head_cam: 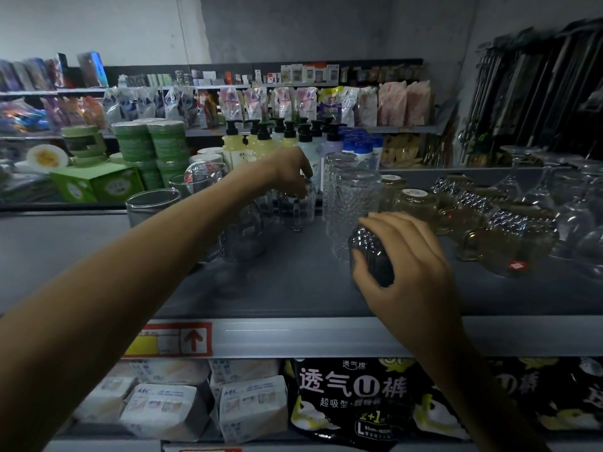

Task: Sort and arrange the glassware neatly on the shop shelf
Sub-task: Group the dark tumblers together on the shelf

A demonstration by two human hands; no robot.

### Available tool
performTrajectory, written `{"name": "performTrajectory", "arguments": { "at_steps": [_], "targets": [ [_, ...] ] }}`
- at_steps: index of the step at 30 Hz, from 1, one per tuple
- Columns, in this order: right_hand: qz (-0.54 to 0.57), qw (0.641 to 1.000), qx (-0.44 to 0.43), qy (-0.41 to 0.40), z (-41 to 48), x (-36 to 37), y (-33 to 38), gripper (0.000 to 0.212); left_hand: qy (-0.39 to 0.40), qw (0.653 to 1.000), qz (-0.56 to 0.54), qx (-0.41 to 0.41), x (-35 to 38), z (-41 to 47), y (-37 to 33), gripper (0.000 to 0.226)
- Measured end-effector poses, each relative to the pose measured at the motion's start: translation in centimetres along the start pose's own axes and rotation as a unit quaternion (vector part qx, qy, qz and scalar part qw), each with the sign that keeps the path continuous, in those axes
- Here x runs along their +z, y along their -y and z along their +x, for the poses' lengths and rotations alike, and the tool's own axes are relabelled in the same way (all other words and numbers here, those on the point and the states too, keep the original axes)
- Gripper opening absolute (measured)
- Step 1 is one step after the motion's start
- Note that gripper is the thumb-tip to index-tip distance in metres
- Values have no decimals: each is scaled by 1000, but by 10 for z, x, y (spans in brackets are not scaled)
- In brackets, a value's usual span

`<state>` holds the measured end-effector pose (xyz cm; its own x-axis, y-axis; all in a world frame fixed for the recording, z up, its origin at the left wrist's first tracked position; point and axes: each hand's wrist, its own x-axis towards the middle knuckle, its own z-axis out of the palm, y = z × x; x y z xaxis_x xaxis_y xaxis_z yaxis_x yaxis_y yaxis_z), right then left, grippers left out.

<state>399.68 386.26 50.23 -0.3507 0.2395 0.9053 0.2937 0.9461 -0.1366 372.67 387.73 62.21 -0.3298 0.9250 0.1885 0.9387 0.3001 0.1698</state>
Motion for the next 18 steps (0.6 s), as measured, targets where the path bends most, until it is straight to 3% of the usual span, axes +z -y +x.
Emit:
{"name": "performTrajectory", "arguments": {
  "at_steps": [8,11,14,18],
  "targets": [
    [12,1000,3,-4,0,1,-1,37,0,1000,-12,-5,0,-8,-3,57],
    [32,999,15,-27,1,-4,3,42,-39,998,-39,3,-16,-22,-9,53],
    [53,995,69,-53,4,-9,4,51,-114,989,-92,14,-48,-50,-19,39],
    [100,976,191,-8,-1,-18,11,69,-181,969,-167,26,-66,-101,-26,29]
  ]
}}
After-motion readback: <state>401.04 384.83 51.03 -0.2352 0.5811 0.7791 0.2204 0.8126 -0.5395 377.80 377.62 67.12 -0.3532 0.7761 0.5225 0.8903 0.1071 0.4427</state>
